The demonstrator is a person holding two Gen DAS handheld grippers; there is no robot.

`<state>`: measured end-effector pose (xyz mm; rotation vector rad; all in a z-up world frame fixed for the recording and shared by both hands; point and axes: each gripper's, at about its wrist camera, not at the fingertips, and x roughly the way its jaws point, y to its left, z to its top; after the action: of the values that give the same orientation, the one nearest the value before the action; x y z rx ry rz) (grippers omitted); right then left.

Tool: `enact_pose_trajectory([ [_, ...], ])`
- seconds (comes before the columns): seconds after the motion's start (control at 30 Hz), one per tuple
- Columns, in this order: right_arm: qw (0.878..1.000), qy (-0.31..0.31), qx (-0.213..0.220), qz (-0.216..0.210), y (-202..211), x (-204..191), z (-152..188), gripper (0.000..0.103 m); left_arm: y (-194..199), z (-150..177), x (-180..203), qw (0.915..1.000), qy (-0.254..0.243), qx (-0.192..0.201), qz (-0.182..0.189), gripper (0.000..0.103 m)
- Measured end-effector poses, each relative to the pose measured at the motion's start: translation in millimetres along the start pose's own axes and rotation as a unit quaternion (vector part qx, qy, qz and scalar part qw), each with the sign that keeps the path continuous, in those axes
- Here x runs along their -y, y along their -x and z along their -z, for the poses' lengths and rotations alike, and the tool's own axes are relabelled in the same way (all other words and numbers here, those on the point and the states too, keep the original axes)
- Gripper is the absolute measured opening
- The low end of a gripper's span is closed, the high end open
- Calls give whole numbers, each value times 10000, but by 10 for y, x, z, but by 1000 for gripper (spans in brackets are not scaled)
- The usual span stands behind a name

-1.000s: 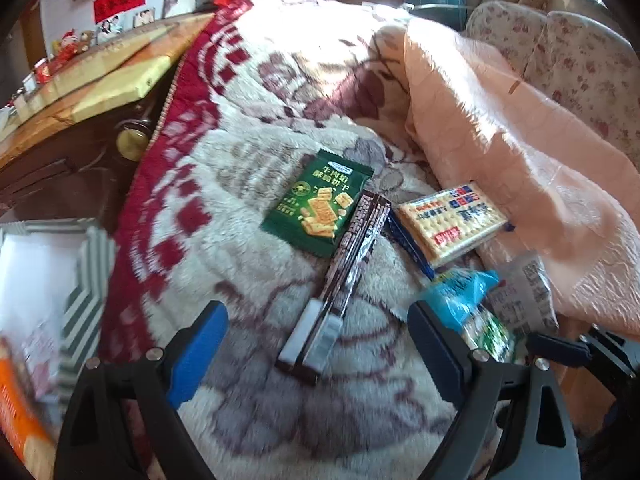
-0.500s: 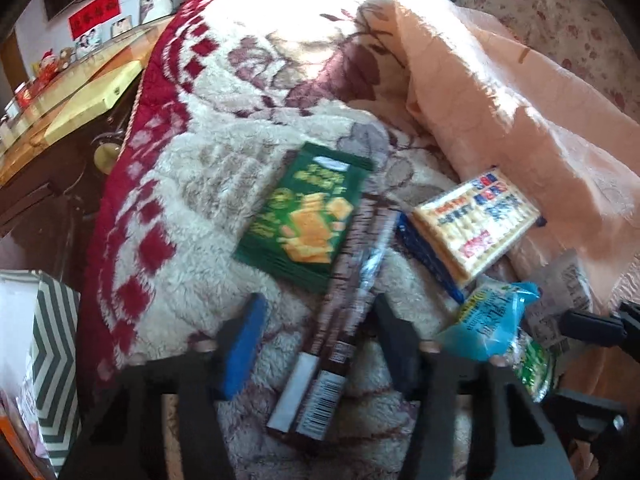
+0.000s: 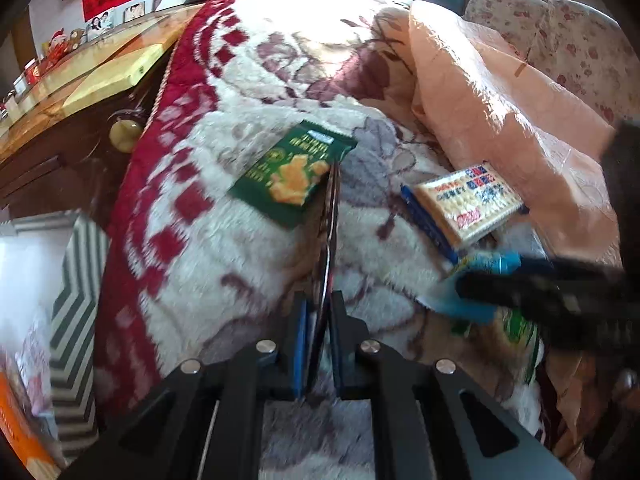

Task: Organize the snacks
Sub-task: 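Grasp the brown coffee stick with the left gripper while the right grasps the blue packet, then carry the coffee stick and blue packet over the striped box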

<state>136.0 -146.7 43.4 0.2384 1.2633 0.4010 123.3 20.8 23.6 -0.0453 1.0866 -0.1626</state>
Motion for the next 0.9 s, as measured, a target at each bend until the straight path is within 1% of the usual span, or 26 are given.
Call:
enact_pose_trajectory([
  [0.03,10000,-26,-16,72,-35,4,-49,75,11,19,-10,10000,2,10,-12,12],
  [0.07,10000,19,-49,15,-74,-18,-102,75,15,36,-24,10000,15,8,-6,12],
  [0.1,9998,109,-78,-128,-104,-68,-138,75,15,46,-35,10000,32,1,9,12],
  [0.13,9997,194,-81,-138,-115,-113,-155,75,15,55,-45,10000,52,0,17,12],
  [0.2,9978,619,-61,-213,-112,-289,-160,75,13,56,-56,10000,78,11,46,12],
  [0.27,9962,799,32,-352,-58,-366,-107,75,-5,39,-51,9999,83,-7,66,12],
  [0.3,9959,836,49,-347,-53,-377,-86,75,-17,21,-45,10000,76,-15,58,12],
  [0.37,9964,829,75,-153,-69,-361,-55,75,-31,-11,-28,10000,65,-22,47,12],
  [0.47,9979,589,56,-275,-91,-285,-63,75,-69,-68,-21,10000,54,-16,10,14],
  [0.53,9979,599,72,-213,-92,-290,-54,75,-110,-121,-29,9999,101,-54,33,16],
  [0.57,9979,603,54,-249,-105,-297,-37,71,-130,-151,-28,9999,120,-65,27,18],
  [0.6,9978,583,38,-316,-118,-302,-17,69,-150,-178,-17,9999,108,-75,29,23],
  [0.63,9977,585,62,-345,-125,-310,17,67,-166,-196,5,10000,64,-67,28,24],
  [0.7,9973,624,171,-353,-115,-316,51,59,-191,-201,58,9999,-93,-42,-69,24],
  [0.73,9971,625,172,-407,-113,-313,62,58,-203,-192,82,9997,-187,-51,-119,21],
  [0.77,9969,638,180,-428,-102,-310,70,43,-197,-177,98,9995,-273,-37,-153,18],
  [0.8,9965,685,196,-427,-81,-311,81,24,-183,-164,99,9994,-312,-32,-134,11],
  [0.9,9957,724,199,-545,-11,-301,118,23,-125,-130,38,9998,-184,-68,26,9],
])
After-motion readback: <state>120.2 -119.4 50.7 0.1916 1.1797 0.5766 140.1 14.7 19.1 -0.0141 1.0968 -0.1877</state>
